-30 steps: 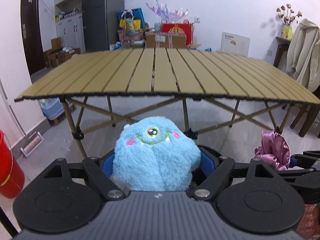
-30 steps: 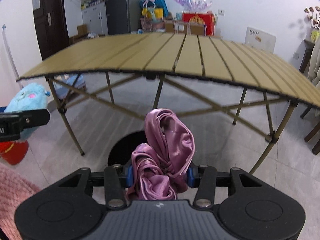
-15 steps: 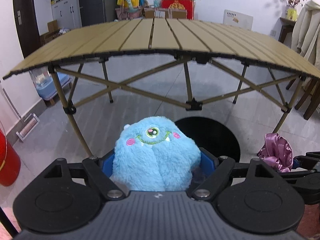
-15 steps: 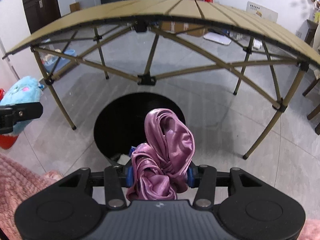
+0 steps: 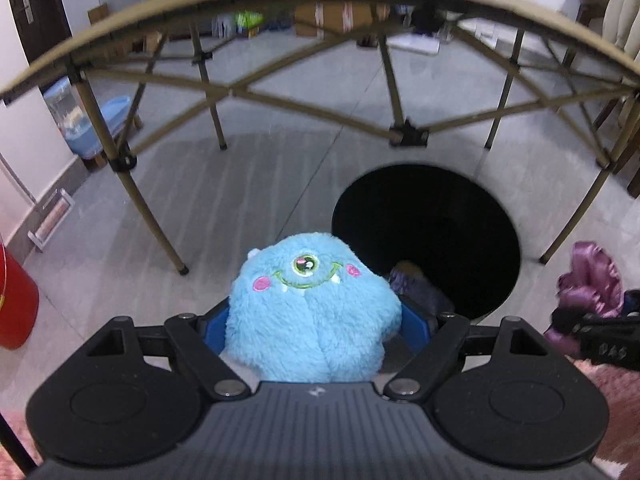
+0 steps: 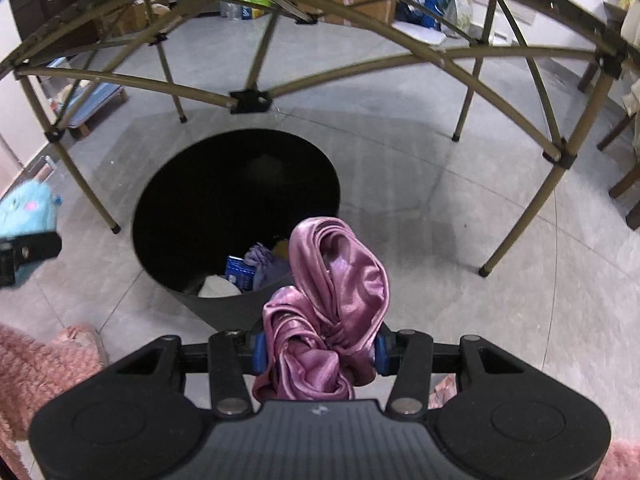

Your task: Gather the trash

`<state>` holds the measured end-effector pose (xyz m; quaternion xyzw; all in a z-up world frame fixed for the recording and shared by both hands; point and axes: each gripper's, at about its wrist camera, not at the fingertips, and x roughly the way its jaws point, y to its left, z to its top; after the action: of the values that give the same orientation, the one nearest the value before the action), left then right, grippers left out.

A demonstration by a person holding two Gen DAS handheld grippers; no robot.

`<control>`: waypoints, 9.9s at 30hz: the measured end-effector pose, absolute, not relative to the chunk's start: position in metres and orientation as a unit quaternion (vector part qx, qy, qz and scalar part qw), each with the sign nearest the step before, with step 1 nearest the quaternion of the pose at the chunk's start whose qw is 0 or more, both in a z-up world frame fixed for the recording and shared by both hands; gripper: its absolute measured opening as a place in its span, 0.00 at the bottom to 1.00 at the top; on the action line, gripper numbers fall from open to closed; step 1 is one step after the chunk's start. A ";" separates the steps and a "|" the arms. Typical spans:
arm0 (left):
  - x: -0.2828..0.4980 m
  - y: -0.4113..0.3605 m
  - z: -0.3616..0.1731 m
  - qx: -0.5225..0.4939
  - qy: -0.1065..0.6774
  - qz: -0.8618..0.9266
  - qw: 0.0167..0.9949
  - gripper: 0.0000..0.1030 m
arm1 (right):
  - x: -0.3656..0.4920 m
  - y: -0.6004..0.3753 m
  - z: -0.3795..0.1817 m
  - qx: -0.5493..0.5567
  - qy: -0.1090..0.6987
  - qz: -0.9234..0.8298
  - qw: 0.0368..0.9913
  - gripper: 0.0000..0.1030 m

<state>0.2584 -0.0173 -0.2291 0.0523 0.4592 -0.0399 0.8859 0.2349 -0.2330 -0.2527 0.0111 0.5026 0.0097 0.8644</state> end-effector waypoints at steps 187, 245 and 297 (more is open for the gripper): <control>0.355 0.017 -0.253 0.010 0.535 0.080 0.841 1.00 | 0.321 -0.171 -0.245 -0.008 0.464 0.035 0.885 0.47; 0.311 0.026 -0.194 0.009 0.452 0.092 0.887 1.00 | 0.302 -0.160 -0.221 -0.033 0.450 0.002 0.893 1.00; 0.098 0.017 -0.066 0.013 0.374 -0.034 0.927 1.00 | 0.073 -0.182 -0.052 -0.008 0.348 0.050 0.936 1.00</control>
<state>0.0979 0.0173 -0.0659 0.0128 0.3741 -0.0344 0.9267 0.0734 -0.1822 -0.0521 -0.0076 0.3484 0.0496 0.9360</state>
